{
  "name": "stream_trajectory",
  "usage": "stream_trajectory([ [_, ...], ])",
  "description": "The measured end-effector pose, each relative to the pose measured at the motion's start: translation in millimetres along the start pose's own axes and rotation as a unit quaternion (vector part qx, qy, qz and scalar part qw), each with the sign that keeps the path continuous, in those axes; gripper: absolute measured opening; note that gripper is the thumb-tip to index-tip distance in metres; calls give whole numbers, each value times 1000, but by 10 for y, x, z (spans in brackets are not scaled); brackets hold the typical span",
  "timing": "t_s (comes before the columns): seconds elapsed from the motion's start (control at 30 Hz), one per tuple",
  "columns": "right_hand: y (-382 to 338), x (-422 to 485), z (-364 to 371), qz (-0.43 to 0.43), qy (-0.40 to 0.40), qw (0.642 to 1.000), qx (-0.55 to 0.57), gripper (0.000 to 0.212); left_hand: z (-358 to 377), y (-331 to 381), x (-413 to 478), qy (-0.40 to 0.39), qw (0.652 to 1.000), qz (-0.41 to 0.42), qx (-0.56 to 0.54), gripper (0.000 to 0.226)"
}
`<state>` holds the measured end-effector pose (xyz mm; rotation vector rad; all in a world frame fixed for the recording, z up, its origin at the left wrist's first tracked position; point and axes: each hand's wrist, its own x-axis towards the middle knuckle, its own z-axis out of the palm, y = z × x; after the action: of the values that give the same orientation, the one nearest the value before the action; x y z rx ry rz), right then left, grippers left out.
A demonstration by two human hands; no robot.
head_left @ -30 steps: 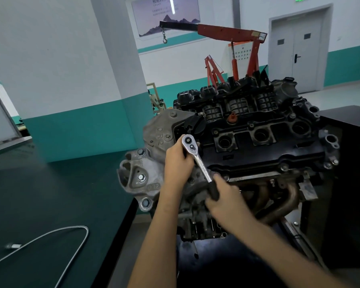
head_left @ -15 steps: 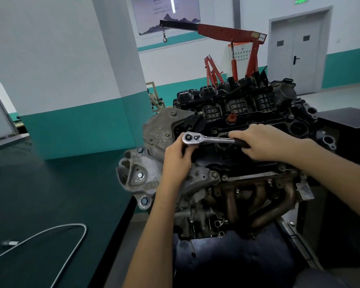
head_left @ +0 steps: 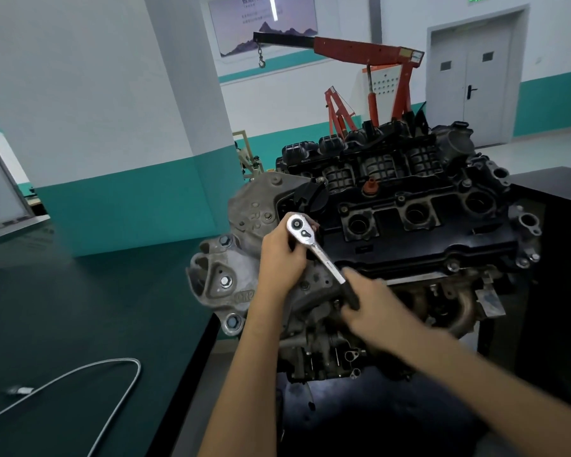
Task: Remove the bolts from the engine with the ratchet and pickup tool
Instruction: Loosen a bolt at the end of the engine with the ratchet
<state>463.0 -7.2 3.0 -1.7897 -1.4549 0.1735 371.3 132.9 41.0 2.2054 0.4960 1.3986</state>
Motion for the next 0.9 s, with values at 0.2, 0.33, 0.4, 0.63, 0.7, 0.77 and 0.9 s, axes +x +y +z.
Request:
stream_trajectory([
  [0.2,65,699,-1193,-149,-13,878,-455,39,52,-12,32,9,999,-5,54,13],
  [0.33,96,521,-964,-117,58,884,-448,34,83,29,5,46,997,-23,65,11],
  [0.4,123,175,-508,-23,72,944,-321,33,100,23,6,44,995,-27,87,19],
  [0.63,-329,-162,483,44,68,978,193,15,91,-43,-27,38,998,-39,25,8],
  [0.7,-289,-138,403,44,93,972,210,15,73,-36,-32,43,999,16,15,11],
  [0.77,-263,-73,295,30,102,972,210,19,68,-54,-6,50,998,29,28,26],
  [0.9,-239,-7,145,-14,110,983,145,29,82,-46,-19,65,998,2,22,36],
])
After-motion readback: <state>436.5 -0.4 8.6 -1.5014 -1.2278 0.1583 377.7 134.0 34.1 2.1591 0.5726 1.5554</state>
